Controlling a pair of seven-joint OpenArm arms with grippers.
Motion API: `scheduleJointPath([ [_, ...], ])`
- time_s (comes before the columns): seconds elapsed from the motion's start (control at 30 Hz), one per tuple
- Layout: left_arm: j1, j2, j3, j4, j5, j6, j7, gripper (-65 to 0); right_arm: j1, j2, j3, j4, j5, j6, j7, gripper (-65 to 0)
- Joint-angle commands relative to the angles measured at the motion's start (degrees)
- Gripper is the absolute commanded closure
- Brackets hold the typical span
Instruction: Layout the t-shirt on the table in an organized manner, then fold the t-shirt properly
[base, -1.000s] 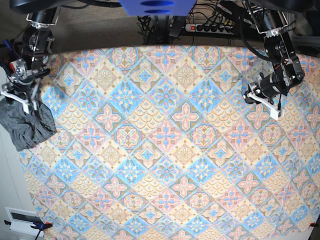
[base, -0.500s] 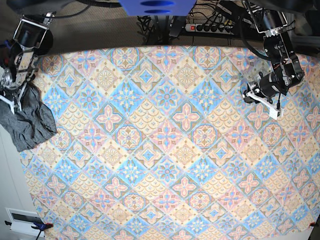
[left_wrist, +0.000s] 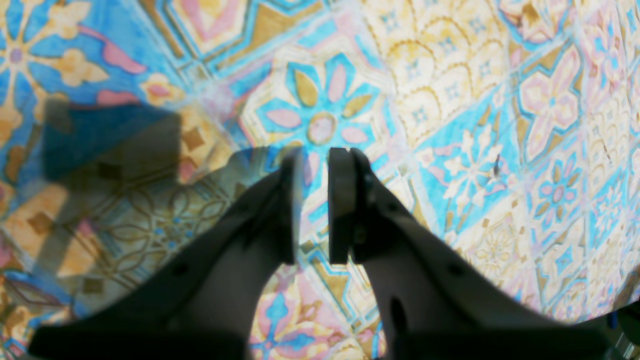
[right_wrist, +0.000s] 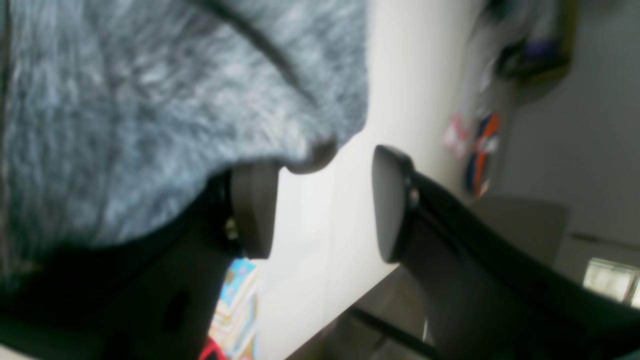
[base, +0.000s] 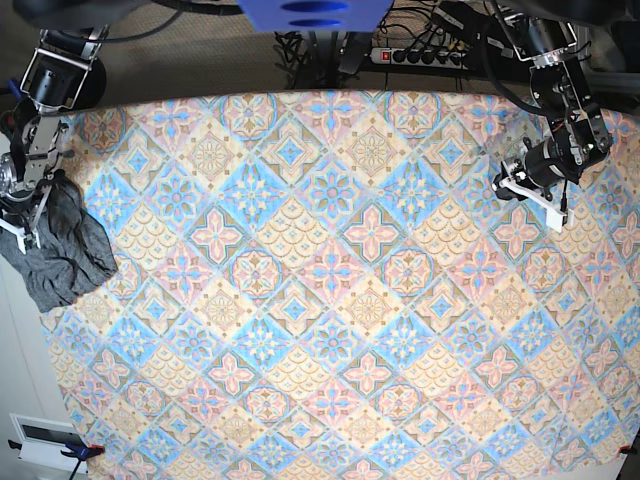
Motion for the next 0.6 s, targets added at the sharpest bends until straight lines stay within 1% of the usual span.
scheduleJointPath([
  [0.0, -0.51, -0.89, -0.39, 0.98, -0.51, -0.23, -0.60, -9.2, -1.25, 1.30, 0.46, 1.31, -0.39, -0.55, -0.54, -28.8],
  [0.23, -0.51, -0.89, -0.39, 0.98, -0.51, -0.23, -0.51, -9.2, -6.87, 0.77, 0.46, 7.73, -0.39, -0.55, -0.62, -28.8],
  [0.33, -0.51, -0.89, -0.39, 0.98, -0.51, -0.23, -0.42, -9.2, -9.33, -1.34, 0.46, 9.40, -0.39, -0.55, -0.54, -28.8],
  [0.43, -0.51, -0.89, -0.39, 0.98, -0.51, -0.23, -0.42, -9.2, -11.00, -1.87, 0.46, 11.42, -0.39, -0.55, -0.27, -28.8],
  [0.57, -0.51, -0.89, -0.30, 0.98, -0.51, -0.23, -0.42, -9.2, -11.88, -3.54, 0.37, 12.39, -0.39, -0.46, -0.10, -28.8],
])
